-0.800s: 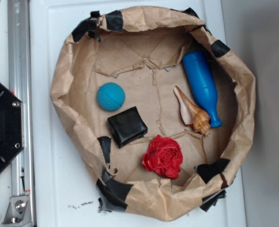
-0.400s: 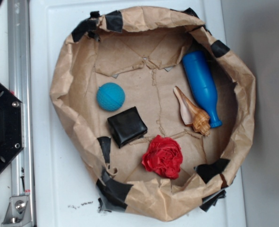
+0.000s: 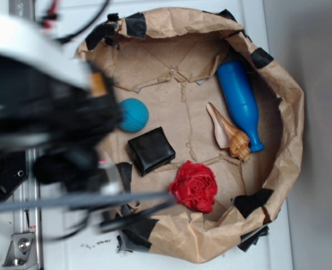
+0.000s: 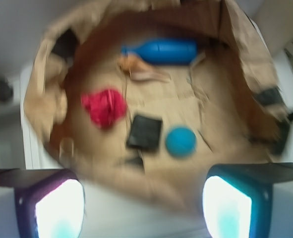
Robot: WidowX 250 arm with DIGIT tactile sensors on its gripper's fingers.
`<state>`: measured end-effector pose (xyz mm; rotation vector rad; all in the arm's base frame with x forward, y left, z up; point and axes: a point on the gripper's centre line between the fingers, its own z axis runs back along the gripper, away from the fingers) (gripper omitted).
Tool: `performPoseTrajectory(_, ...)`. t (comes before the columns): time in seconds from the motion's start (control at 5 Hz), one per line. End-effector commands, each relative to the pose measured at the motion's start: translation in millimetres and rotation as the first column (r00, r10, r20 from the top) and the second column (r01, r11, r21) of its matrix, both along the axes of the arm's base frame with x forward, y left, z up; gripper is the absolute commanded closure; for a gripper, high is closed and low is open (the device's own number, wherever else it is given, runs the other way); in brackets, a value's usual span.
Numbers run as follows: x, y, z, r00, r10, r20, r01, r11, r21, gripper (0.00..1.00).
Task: Grab the red paper.
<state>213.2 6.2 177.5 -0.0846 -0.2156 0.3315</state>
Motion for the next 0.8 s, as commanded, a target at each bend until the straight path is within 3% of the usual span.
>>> performPoseTrajectory(0.0,63,4,-49,0.998,0.062,0.006,-0.06,0.981,-0.186,0.0)
performPoseTrajectory(0.2,77,-13,-75,0.999,-0.038,0.027,0.042,0.984,-0.175,0.0)
performPoseTrajectory(0.4,77,-44,-86,0.957,-0.283,0.065,0.29,0.934,-0.208,0.0)
performPoseTrajectory(0.6,61,-63,-101,0.859,-0.512,0.032,0.507,0.838,-0.203,0.0)
